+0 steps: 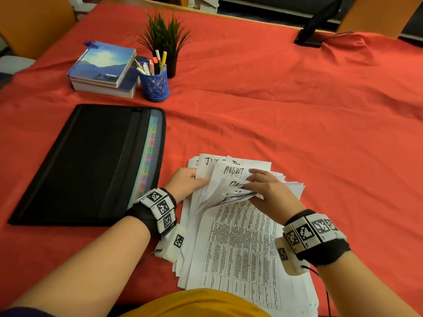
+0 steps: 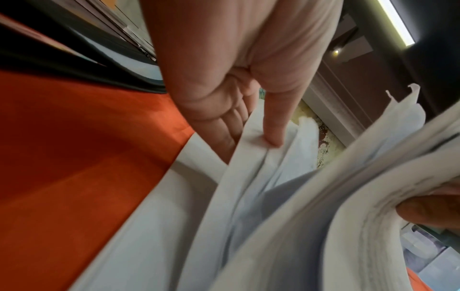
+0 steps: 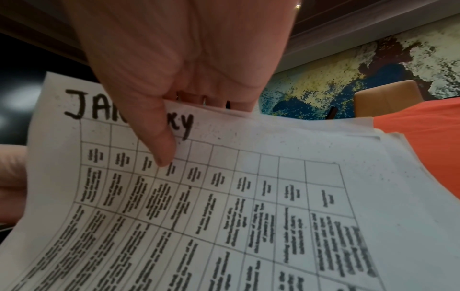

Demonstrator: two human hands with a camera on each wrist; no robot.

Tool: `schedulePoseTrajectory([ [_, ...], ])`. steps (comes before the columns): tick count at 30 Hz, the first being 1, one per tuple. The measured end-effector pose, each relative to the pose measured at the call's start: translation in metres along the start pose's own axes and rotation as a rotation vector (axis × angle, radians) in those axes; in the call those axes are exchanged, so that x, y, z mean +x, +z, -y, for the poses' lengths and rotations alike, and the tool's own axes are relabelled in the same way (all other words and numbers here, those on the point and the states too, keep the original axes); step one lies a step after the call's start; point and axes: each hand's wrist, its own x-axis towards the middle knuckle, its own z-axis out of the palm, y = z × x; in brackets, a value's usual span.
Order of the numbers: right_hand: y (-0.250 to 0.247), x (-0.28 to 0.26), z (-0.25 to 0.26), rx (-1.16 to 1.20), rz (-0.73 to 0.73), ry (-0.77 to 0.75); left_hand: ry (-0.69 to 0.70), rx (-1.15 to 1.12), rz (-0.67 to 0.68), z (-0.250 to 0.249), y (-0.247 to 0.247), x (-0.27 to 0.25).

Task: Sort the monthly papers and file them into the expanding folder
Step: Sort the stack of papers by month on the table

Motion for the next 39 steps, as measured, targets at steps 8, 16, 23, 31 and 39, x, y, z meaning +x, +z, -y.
schedulePoseTrajectory([
  [8, 0.002, 0.004, 0.000, 0.066, 0.023, 0.034, 0.005, -0.071, 0.054, 0.001, -0.001, 0.002],
  [16, -0.003, 0.001, 0.000, -0.013, -0.012, -0.007, -0.057, -0.093, -0.017, 0.004, 0.003, 0.005],
  [23, -0.001, 0.003, -0.002, 0.063, 0.023, 0.106, -0.048, -0.120, 0.162, -0.001, -0.004, -0.002],
  [31, 0.002, 0.007, -0.001, 0.009, -0.022, -0.014, 0.074, 0.076, 0.149, 0.007, -0.004, -0.005],
  [39, 0.004, 0.006, -0.002, -0.022, -0.031, -0.016, 0.091, 0.348, -0.063, 0.006, -0.003, -0.008],
])
